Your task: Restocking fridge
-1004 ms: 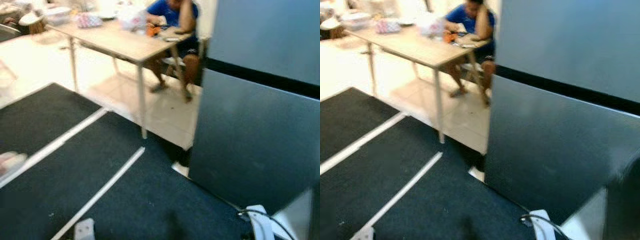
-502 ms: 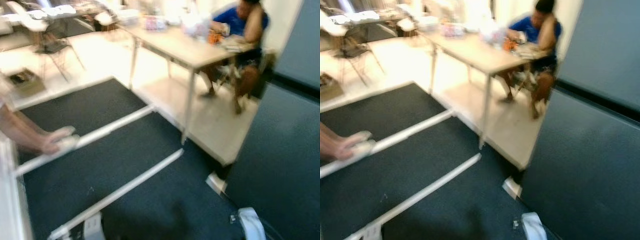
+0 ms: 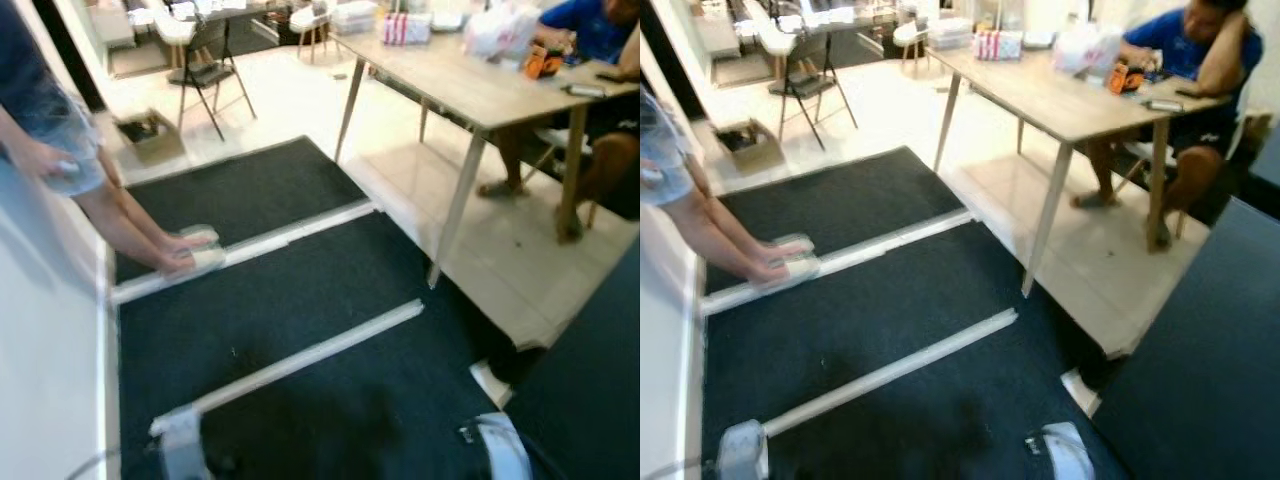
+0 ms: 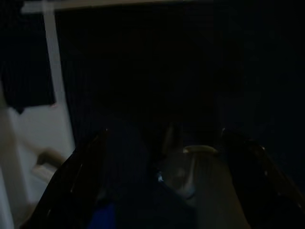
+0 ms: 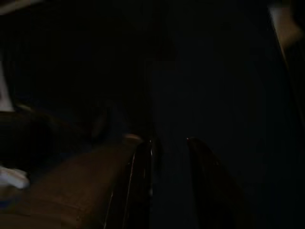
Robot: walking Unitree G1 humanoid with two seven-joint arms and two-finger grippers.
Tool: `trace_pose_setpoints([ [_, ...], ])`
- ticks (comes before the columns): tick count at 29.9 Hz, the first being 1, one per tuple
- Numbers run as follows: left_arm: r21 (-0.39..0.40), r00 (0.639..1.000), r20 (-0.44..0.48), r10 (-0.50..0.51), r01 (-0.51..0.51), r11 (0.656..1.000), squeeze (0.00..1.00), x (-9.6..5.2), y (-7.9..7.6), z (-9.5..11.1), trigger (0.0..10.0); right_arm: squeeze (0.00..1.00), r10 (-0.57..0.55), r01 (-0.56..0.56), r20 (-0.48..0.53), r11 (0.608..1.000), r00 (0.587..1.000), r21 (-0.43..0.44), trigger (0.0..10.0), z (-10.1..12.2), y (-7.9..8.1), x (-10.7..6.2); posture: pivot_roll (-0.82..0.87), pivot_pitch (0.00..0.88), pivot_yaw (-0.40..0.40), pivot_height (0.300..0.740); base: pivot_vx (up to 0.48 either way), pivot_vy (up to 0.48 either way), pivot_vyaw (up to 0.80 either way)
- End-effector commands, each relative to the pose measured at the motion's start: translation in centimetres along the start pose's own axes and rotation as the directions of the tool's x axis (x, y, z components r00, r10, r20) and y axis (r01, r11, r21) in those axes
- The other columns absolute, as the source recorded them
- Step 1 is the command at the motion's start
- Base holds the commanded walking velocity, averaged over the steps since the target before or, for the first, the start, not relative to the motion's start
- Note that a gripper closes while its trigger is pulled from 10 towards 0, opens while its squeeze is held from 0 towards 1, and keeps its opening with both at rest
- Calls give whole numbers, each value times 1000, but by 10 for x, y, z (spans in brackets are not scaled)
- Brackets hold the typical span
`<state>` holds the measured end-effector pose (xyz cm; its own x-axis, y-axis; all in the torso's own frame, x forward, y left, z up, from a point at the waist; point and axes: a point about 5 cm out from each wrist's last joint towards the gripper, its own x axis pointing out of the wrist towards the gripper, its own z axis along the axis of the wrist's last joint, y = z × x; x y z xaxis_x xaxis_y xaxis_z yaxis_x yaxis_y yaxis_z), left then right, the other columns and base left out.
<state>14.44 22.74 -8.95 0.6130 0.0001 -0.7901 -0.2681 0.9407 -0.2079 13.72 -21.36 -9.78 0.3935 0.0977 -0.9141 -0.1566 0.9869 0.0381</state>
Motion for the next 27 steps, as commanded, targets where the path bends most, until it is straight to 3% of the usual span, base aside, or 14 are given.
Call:
trace_pose_setpoints([
  [1,3,999,-39,-5,5,1000,0,-3,0,-14,10000,0,-14,14,3,999,1000,-29,10000,3,-5,-1,-63,0,26,740,0,0,781],
  [4,-22,999,-42,10,-11,1000,0,-4,0,-17,10000,0,-49,49,41,999,998,-4,10000,11,-10,-2,-63,0,22,740,0,0,773],
  [9,-91,999,-28,-33,31,995,0,-4,-5,-20,10000,0,-49,50,35,999,998,-14,10000,10,-9,-1,-70,0,16,740,0,0,0],
  [17,-52,997,-49,-66,63,997,0,-2,-16,-24,10000,0,-50,50,-10,999,999,3,10000,-6,-5,-2,-73,0,26,740,239,0,0],
  [27,-15,995,-56,-81,80,997,0,0,-15,-19,10000,0,-47,48,-16,998,999,35,10000,-9,-2,-1,-81,0,34,740,367,0,0],
])
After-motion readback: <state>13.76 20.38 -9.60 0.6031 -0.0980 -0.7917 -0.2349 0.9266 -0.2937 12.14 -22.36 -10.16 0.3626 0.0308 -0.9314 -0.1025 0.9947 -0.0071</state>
